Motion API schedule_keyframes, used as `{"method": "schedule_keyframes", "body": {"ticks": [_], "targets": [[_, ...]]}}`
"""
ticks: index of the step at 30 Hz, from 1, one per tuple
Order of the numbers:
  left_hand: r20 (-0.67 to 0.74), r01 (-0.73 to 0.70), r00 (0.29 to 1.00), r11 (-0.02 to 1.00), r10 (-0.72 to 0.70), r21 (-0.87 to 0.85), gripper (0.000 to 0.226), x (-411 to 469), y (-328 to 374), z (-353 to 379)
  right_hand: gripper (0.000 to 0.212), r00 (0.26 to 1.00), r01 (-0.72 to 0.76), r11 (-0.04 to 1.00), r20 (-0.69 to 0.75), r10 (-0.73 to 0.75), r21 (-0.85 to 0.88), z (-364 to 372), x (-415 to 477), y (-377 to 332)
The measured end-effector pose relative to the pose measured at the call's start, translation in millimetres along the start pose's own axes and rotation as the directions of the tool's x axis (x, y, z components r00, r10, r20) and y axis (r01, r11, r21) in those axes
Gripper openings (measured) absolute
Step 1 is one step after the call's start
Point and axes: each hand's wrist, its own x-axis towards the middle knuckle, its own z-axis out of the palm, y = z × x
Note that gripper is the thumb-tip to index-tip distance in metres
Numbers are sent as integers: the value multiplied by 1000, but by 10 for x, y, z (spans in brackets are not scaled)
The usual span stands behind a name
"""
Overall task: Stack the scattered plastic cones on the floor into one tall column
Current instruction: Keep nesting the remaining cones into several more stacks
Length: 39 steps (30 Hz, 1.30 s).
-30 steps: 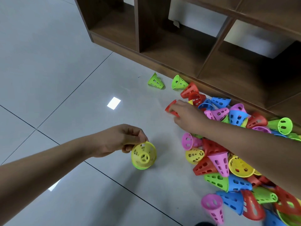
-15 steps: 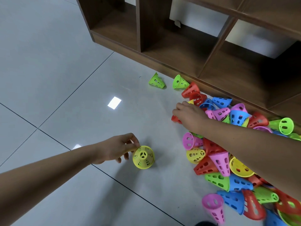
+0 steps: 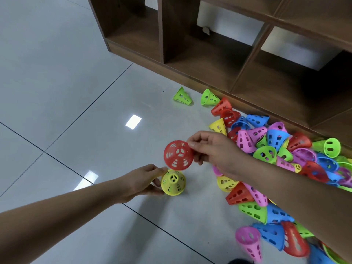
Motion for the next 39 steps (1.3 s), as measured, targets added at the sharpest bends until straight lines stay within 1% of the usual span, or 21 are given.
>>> {"method": "schedule_keyframes", "body": {"ticks": [1, 3, 5, 6, 12, 14, 16, 18, 21, 23, 24, 26, 28, 31, 33, 35, 36, 37, 39], "targets": [[19, -1, 1000, 1000, 0, 21, 50, 17, 18, -12, 7, 997, -48, 999, 56, 47, 14, 8, -34, 17], [25, -8, 1000, 994, 6, 112, 45, 66, 69, -52, 12, 985, -103, 990, 126, 114, -92, 13, -66, 87], [-40, -35, 998, 979, 44, 200, 44, 155, 147, -119, 10, 984, -111, 967, 109, 139, -228, 14, -52, 167], [-79, -51, 994, 973, 70, 227, 44, 215, 198, -157, 8, 986, -109, 957, 93, 139, -271, 12, -32, 204], [-211, -156, 953, 949, 217, 272, 30, 622, 632, -299, 7, 981, -129, 920, 85, 172, -369, -36, 159, 366], [-241, -196, 931, 931, 275, 309, 25, 757, 818, -312, 6, 990, -105, 864, 31, 138, -492, -166, 284, 382], [-256, -248, 896, 887, 364, 390, 18, 915, 1010, -330, 5, 999, -27, 731, -40, -1, -682, -409, 439, 378], [-264, -293, 843, 812, 468, 504, 12, 1049, 1209, -360, 13, 988, 50, 547, -39, -149, -836, -671, 584, 346], [-284, -330, 776, 746, 563, 579, 20, 1241, 1467, -367, 25, 970, 55, 247, -7, -242, -967, -996, 746, 311], [-305, -339, 744, 729, 594, 595, 25, 1359, 1608, -320, 32, 963, 49, 90, 23, -267, -995, -1125, 801, 315], [-315, -343, 734, 728, 602, 594, 29, 1428, 1667, -290, 35, 963, 50, 32, 40, -267, -998, -1170, 813, 318], [-315, -346, 729, 724, 608, 597, 38, 1552, 1758, -226, 39, 962, 65, -49, 76, -262, -997, -1210, 825, 336], [-271, -336, 746, 695, 609, 636, 47, 1650, 1832, -158, 40, 959, 74, -94, 97, -268, -993, -1215, 824, 356], [-249, -300, 773, 681, 584, 668, 55, 1744, 1934, -102, 31, 945, 88, -117, 120, -303, -989, -1178, 822, 359], [-267, -276, 773, 684, 576, 676, 58, 1766, 1963, -71, 23, 935, 106, -92, 131, -331, -990, -1157, 806, 354], [-275, -246, 779, 678, 564, 693, 58, 1762, 1949, -38, 16, 919, 130, -41, 136, -369, -991, -1147, 783, 345], [-272, -236, 784, 674, 558, 700, 56, 1756, 1930, -24, 12, 909, 147, 3, 134, -394, -989, -1139, 764, 339], [-268, -235, 789, 674, 554, 701, 54, 1735, 1908, -8, 9, 900, 161, 80, 113, -420, -984, -1118, 730, 325], [-268, -256, 790, 695, 551, 672, 47, 1672, 1850, 13, 9, 887, 175, 296, 20, -462, -939, -1045, 626, 271]]}}
